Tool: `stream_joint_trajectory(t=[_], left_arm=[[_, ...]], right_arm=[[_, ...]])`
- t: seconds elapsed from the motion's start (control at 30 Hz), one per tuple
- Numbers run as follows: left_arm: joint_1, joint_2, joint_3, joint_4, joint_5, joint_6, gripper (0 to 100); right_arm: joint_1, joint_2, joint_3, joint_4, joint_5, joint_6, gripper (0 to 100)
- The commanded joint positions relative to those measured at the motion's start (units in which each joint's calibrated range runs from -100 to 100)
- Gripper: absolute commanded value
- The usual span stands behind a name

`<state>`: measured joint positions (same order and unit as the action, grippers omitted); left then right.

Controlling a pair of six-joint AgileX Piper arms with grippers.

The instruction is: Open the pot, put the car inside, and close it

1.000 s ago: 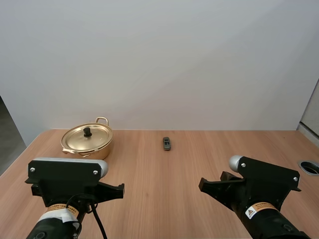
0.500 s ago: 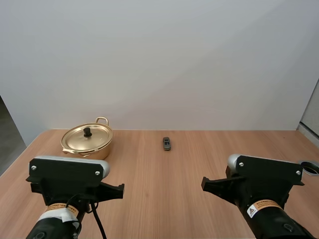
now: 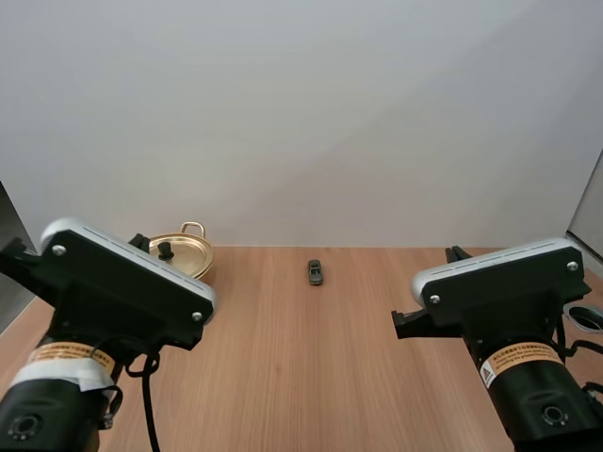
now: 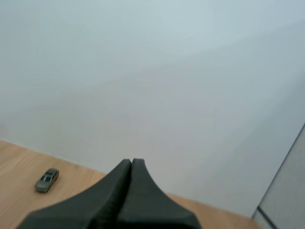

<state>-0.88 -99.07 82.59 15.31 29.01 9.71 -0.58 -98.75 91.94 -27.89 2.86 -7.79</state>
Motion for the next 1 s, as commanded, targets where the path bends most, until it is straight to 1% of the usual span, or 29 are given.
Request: stream_joint_trajectory(t=[0.0,0.1,0.13,0.2,0.23,0.3,0.37,0.4,0.43,0.47,0.5,0.57,0.63,0.77,0.83,0.93,0.97], left_arm=[[0.03,5.9,-11.2,2.1,14.8,-22.2,0],[0.52,16.8,-20.3,4.9,21.5,-29.5,0],[1.01,22.6,-24.9,5.1,25.1,-31.1,0],[1.64,31.0,-32.8,4.9,32.5,-31.6,0],[1.89,36.5,-37.6,4.7,37.3,-31.6,0],[2.17,47.5,-48.0,4.7,47.2,-31.6,0],[2.17,57.5,-57.7,4.7,59.3,-31.5,0],[2.35,61.0,-61.7,4.2,63.7,-30.8,0],[2.7,64.9,-66.2,3.0,68.6,-29.2,0],[3.28,68.2,-70.1,1.0,71.0,-26.9,0],[3.94,70.8,-73.1,-1.1,71.0,-24.2,0],[5.1,74.2,-76.8,-4.4,71.0,-20.1,0],[5.93,76.2,-77.7,-5.0,71.0,-18.2,0],[6.02,77.4,-77.7,-3.8,71.0,-16.7,0],[6.02,77.5,-77.7,-3.8,71.0,-16.7,0],[6.02,77.5,-77.7,-3.8,65.2,-16.8,1],[6.02,77.5,-77.7,-3.8,63.1,-17.1,5]], right_arm=[[0.0,4.6,-4.1,-8.7,0.0,0.0,0],[0.0,14.2,-12.2,-0.5,5.6,0.0,0],[0.0,19.4,-16.7,2.4,9.5,0.0,0],[0.0,26.8,-24.4,7.9,17.3,-0.1,0],[0.2,31.8,-29.1,10.5,23.7,-0.6,0],[1.1,42.0,-38.3,15.0,38.7,-4.7,0],[2.5,52.2,-48.8,20.3,60.2,-11.2,0],[3.1,56.0,-52.8,22.3,71.8,-13.1,0],[3.9,60.5,-57.4,24.7,83.1,-14.9,0],[4.5,64.6,-61.6,26.8,93.2,-15.9,0],[5.0,67.4,-65.3,28.9,97.1,-16.2,0],[5.9,72.8,-71.2,33.2,97.1,-16.2,0],[6.4,75.9,-74.7,36.8,97.1,-16.2,0],[6.6,77.8,-77.8,42.5,97.1,-16.2,0],[6.6,77.8,-77.8,42.9,90.1,-16.2,0],[6.6,77.8,-77.8,42.5,80.1,-16.5,0],[6.6,77.8,-77.8,42.4,77.7,-17.2,0]])
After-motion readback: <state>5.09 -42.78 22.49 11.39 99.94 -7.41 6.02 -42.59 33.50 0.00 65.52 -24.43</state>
